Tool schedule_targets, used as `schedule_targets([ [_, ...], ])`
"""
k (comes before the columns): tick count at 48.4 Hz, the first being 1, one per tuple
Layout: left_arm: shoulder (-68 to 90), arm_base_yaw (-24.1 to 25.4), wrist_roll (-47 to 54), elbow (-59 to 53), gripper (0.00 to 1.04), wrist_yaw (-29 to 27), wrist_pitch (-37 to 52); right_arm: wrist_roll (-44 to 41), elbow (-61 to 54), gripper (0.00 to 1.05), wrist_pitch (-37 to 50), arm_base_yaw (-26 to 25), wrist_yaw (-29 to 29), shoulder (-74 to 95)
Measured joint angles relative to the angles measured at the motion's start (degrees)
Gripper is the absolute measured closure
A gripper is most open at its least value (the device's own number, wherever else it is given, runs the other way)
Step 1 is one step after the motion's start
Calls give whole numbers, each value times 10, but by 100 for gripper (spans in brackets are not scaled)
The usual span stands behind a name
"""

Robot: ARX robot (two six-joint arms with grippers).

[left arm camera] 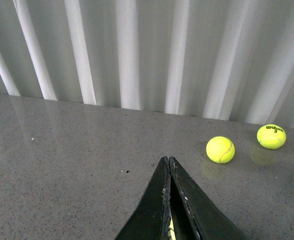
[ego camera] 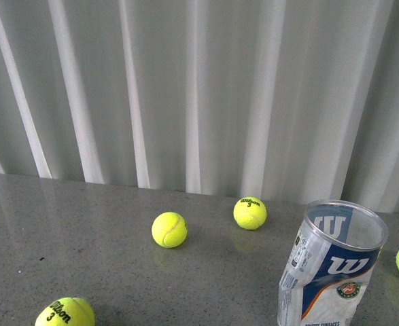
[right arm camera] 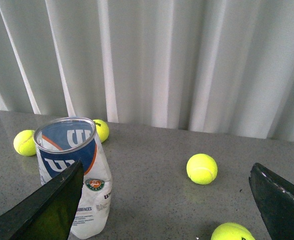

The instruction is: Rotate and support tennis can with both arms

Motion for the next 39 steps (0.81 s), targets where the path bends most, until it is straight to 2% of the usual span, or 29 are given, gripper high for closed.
schedule_targets([
  [39,-160,0,0,-56,101,1,-86,0,0,7,0,0,0,0],
])
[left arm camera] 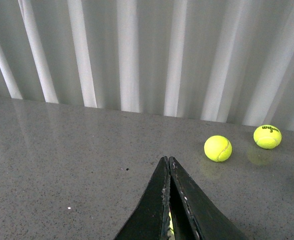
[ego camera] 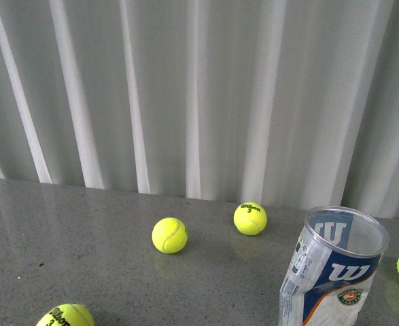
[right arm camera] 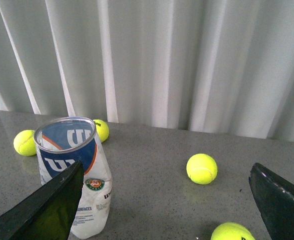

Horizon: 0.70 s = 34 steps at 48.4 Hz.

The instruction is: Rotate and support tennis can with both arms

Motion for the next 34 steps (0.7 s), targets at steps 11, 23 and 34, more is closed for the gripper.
schedule_targets([
  [11,-105,0,0,0,101,0,-119,0,0,7,0,0,0,0],
  [23,-119,0,0,0,101,0,-122,0,0,7,0,0,0,0],
  [34,-119,0,0,0,61,0,-122,0,0,7,0,0,0,0],
])
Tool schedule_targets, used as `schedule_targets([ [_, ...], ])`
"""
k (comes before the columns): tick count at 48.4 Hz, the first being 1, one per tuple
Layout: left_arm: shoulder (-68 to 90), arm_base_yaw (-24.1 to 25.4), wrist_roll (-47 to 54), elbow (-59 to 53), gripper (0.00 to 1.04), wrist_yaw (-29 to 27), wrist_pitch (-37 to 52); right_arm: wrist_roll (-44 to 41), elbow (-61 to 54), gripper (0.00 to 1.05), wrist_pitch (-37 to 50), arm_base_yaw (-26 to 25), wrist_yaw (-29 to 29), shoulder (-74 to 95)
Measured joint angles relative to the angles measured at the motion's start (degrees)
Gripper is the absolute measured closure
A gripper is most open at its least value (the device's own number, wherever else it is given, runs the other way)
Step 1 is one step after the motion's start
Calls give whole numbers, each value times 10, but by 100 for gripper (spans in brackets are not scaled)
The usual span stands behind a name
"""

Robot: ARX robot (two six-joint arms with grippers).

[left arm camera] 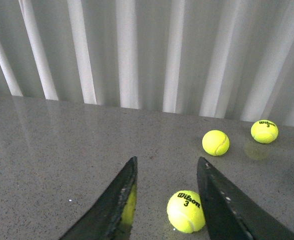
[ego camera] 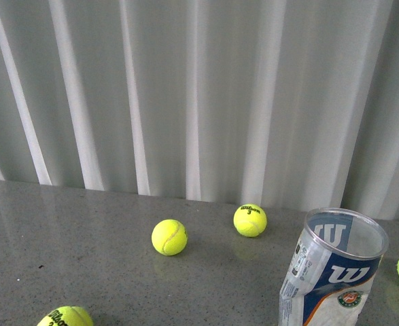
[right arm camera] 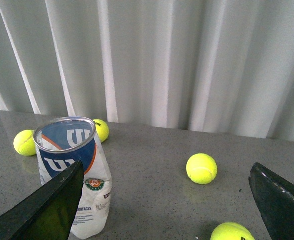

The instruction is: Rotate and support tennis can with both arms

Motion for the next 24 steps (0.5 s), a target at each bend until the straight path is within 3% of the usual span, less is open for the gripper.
schedule_targets([
  [15,0,0,0,0,5,0,0,0,0,7,0,0,0,0],
  [24,0,0,0,0,7,0,0,0,0,7,0,0,0,0],
])
